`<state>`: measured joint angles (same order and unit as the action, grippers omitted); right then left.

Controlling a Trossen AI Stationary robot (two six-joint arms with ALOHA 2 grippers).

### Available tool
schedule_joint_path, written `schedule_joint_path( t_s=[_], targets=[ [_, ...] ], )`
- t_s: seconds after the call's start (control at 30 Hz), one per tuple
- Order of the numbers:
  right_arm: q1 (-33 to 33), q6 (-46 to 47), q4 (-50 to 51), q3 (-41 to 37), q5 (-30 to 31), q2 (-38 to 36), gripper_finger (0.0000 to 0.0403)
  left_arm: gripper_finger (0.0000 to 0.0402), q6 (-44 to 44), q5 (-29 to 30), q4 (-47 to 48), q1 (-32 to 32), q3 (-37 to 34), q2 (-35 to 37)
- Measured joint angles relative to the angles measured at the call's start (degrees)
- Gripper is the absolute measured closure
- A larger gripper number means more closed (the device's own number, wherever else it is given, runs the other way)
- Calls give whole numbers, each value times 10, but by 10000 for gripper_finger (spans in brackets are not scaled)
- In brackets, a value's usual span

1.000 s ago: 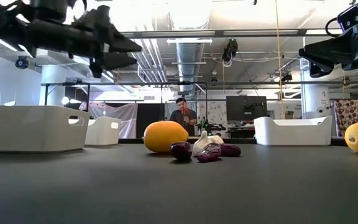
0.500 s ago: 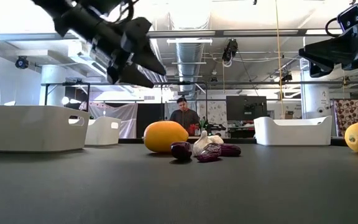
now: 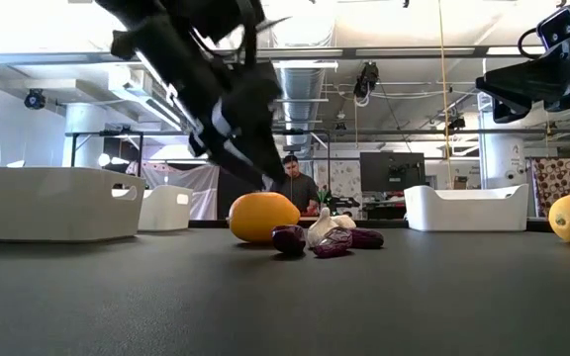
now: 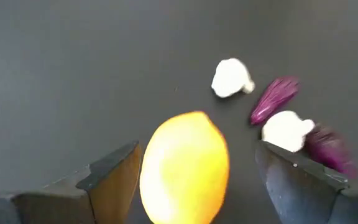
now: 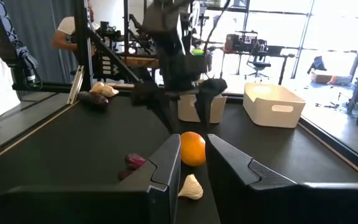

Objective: Sort produce into baskets
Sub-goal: Put the lemon into the gray bin

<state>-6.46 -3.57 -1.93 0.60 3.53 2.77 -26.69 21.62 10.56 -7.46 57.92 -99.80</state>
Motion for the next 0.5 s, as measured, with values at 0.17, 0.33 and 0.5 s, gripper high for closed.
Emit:
schedule_joint_path(
  t_s=[0.17,0.33,0.5],
  targets=[
    [0,0,0,0,0,0,335,100,3,-1,26,14,24,-29],
    [0,0,0,0,0,0,335,92,3,-32,45,16,32,-47],
    [0,0,0,0,0,0,335,90,-14,-36,69,17,34,-60]
  ],
)
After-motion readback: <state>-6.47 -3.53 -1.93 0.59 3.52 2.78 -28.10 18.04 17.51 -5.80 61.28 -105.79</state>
